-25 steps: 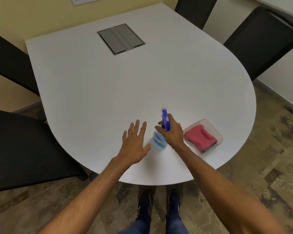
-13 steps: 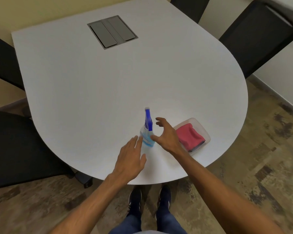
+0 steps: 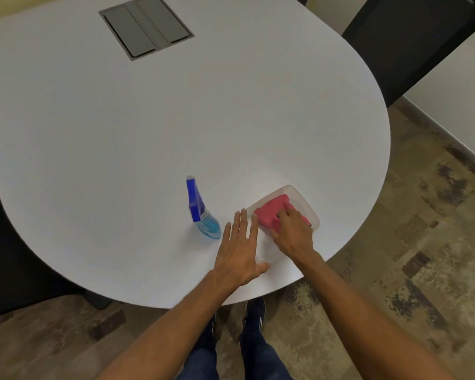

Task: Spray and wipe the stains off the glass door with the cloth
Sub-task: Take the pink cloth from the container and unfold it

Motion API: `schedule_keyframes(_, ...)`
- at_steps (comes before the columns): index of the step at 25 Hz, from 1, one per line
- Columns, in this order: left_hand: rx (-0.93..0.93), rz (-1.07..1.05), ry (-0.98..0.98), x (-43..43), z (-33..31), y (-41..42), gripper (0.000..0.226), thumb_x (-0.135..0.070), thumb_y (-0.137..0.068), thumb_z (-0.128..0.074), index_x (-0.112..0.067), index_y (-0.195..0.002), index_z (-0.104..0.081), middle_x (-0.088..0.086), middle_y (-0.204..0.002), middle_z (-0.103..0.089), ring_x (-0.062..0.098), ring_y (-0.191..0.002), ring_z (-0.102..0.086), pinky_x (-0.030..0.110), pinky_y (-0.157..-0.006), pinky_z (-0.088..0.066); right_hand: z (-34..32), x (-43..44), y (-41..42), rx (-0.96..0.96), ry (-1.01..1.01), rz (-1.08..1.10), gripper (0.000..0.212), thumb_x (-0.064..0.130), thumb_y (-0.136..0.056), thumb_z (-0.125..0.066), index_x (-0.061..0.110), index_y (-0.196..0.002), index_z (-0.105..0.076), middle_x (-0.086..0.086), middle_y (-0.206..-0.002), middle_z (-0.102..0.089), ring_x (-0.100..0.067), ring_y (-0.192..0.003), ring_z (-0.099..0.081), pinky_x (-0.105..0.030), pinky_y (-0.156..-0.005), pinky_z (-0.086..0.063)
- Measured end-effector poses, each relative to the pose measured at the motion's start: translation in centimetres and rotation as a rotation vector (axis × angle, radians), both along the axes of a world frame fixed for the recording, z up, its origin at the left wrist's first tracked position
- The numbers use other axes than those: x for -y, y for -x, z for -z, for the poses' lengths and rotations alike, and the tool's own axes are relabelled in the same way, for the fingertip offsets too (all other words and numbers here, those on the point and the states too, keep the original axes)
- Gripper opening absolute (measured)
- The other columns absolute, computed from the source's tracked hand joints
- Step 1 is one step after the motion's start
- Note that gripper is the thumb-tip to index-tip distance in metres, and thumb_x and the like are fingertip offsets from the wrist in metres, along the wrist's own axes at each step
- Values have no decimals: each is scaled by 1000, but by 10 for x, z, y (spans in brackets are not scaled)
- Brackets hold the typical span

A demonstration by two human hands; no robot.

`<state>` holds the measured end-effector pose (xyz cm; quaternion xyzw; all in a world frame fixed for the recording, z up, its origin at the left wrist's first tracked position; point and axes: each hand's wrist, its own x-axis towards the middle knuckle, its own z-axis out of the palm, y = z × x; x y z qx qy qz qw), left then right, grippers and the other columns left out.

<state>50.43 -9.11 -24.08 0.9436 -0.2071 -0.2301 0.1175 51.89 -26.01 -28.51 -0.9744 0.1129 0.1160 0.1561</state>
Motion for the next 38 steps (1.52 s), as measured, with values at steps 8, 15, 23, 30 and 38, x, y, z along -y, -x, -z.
schedule_keyframes(8,-42,-82,-141,34,41,-30,143,-90,-65,-56,-16,-153,28,17,-164,25,37,-153,21,53,-124,9,30,-1,-24,-122,272,-331,44,25,-105,-57,7,-143,-44,-15,-137,-59,-31,-117,-64,-39,-92,-57)
schedule_keyframes(15,-55,-109,-135,34,42,-28,148,-88,-63,-60,-13,-153,30,16,-162,32,34,-150,29,54,-123,13,-16,30,-32,-101,-19,-186,17,3,-95,-49,11,-103,-62,1,-91,-62,-20,-79,-58,-27,-67,-37)
schedule_keyframes(23,-82,-131,-42,36,21,-28,143,-87,-65,-60,-22,-149,35,10,-162,33,32,-152,26,58,-124,8,-74,85,-25,-42,-644,189,19,13,-90,-71,20,-107,-71,-3,-101,-74,-26,-94,-67,-39,-79,-54)
schedule_keyframes(30,-35,-344,669,74,-66,-27,67,-58,-83,-69,-32,-141,-46,-6,-137,-55,14,-124,-56,31,-104,-50,-114,113,9,-104,-833,102,27,8,-92,-63,24,-114,-69,0,-109,-74,-25,-106,-70,-54,-98,-57)
schedule_keyframes(38,-58,-142,634,87,-111,-16,19,-32,-91,-69,-20,-106,-65,-4,-96,-69,14,-88,-66,29,-86,-57,-146,87,80,103,-787,307,58,20,-91,-71,44,-138,-47,-3,-120,-65,-24,-103,-71,-50,-89,-62)
